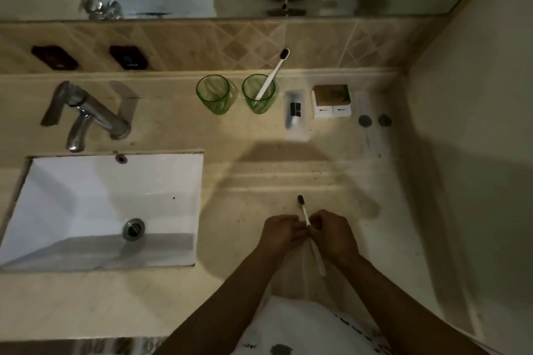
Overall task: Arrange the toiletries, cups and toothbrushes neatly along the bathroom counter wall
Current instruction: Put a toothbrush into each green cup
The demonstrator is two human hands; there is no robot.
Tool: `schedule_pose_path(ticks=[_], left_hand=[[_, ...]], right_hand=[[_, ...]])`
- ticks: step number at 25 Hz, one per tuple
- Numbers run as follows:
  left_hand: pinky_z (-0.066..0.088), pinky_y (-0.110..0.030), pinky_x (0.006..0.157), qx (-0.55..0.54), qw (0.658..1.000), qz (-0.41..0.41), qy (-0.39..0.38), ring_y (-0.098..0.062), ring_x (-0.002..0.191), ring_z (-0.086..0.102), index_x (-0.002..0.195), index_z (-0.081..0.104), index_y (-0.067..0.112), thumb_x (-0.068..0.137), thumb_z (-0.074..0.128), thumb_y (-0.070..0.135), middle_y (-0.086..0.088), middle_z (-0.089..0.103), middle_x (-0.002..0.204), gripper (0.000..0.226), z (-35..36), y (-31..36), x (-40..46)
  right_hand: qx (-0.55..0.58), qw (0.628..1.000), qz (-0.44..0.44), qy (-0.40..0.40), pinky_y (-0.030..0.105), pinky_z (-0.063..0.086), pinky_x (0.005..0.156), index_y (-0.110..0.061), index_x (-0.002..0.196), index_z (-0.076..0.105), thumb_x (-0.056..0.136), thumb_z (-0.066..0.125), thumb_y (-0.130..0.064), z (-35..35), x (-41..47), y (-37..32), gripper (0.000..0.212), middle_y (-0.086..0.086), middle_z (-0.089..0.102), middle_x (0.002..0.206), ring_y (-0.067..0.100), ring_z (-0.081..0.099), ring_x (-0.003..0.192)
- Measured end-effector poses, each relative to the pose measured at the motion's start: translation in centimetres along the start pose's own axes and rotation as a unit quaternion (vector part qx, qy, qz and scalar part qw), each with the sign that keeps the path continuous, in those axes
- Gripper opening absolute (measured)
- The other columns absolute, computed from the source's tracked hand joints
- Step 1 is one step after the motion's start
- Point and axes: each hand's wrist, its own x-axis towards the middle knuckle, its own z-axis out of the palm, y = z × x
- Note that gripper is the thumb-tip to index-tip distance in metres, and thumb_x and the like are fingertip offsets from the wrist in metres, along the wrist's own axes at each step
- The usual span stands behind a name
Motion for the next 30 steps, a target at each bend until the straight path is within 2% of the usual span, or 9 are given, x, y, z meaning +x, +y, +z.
schedule_pose_path(ticks=[5,9,11,14,18,21,23,27,30], left_hand=[[0.059,-0.052,0.088,-0.022,0.999,0.031,0.024,-0.038,0.091,0.075,0.112,0.067,0.000,0.083,0.071,-0.004,-0.024,0.076,0.099,0.030,-3.7,0.1,-0.4],[0.061,-0.048,0.084,0.029,0.990,0.125,0.054,-0.035,0.086,0.076,0.106,0.071,0.002,0.086,0.068,-0.002,-0.018,0.078,0.092,0.021,-7.5,2.7,-1.0],[0.062,-0.045,0.080,0.069,0.982,0.170,0.054,-0.034,0.085,0.075,0.107,0.072,0.001,0.089,0.065,-0.001,-0.018,0.077,0.092,0.020,-9.2,5.1,-1.1],[0.063,-0.042,0.077,0.129,0.962,0.228,0.076,-0.032,0.085,0.074,0.105,0.074,0.004,0.089,0.065,0.003,-0.017,0.076,0.093,0.018,-11.4,9.8,-0.9],[0.056,-0.033,0.062,0.104,0.957,0.258,0.082,-0.018,0.062,0.065,0.079,0.075,0.017,0.086,0.066,-0.006,-0.002,0.072,0.069,0.026,-14.1,16.6,0.9],[0.052,-0.026,0.059,0.132,0.943,0.294,0.082,-0.009,0.059,0.063,0.084,0.075,0.011,0.085,0.069,-0.004,-0.005,0.072,0.073,0.017,-15.3,21.0,2.7],[0.056,-0.031,0.065,0.152,0.932,0.319,0.084,-0.013,0.067,0.066,0.090,0.076,0.009,0.086,0.071,0.000,-0.012,0.074,0.083,0.012,-15.8,23.5,4.1],[0.061,-0.047,0.078,0.166,0.915,0.346,0.126,-0.023,0.080,0.072,0.087,0.073,0.024,0.080,0.071,0.011,-0.007,0.076,0.085,0.014,-17.2,26.9,8.2],[0.060,-0.046,0.084,0.129,0.919,0.332,0.171,-0.021,0.087,0.071,0.092,0.070,0.018,0.081,0.070,0.003,0.001,0.073,0.088,0.019,-17.7,27.7,10.2]], right_hand=[[0.056,0.998,-0.014,-0.029,0.008,0.038,0.062,-0.017,0.102,0.073,0.085,0.071,-0.019,1.0,0.2,-3.1,0.017,-0.005,0.069,0.092,0.004,0.058,0.077],[0.165,0.985,-0.036,-0.026,0.022,0.054,0.072,-0.022,0.094,0.071,0.085,0.073,-0.018,0.9,1.8,-8.5,0.010,-0.006,0.071,0.090,0.011,0.068,0.081],[0.238,0.970,-0.044,-0.019,0.030,0.059,0.069,-0.021,0.087,0.070,0.084,0.073,-0.013,0.3,3.1,-12.3,0.009,-0.001,0.073,0.086,0.014,0.070,0.075],[0.341,0.938,-0.057,-0.007,0.028,0.056,0.060,-0.014,0.085,0.070,0.083,0.072,-0.004,-0.9,5.3,-18.3,0.010,0.003,0.071,0.076,0.016,0.067,0.065],[0.375,0.924,-0.073,-0.004,0.024,0.055,0.053,-0.005,0.093,0.073,0.086,0.070,-0.004,-2.1,8.3,-24.6,0.008,0.009,0.072,0.080,0.012,0.066,0.060],[0.355,0.927,-0.100,0.061,0.041,0.061,0.066,-0.012,0.071,0.072,0.084,0.071,-0.012,-3.0,11.0,-27.1,0.013,0.015,0.072,0.070,0.024,0.069,0.061],[0.366,0.918,-0.089,0.123,0.050,0.061,0.075,-0.010,0.069,0.072,0.080,0.072,-0.019,-3.4,12.7,-27.7,0.014,0.009,0.073,0.064,0.031,0.072,0.066],[0.453,0.862,-0.048,0.222,0.046,0.061,0.082,-0.017,0.079,0.073,0.081,0.075,-0.019,-4.2,15.2,-28.2,0.004,0.003,0.076,0.072,0.024,0.075,0.075],[0.457,0.859,-0.030,0.230,0.039,0.061,0.077,-0.011,0.088,0.073,0.084,0.074,-0.017,-3.8,16.9,-29.3,0.008,0.004,0.076,0.077,0.017,0.074,0.073]])
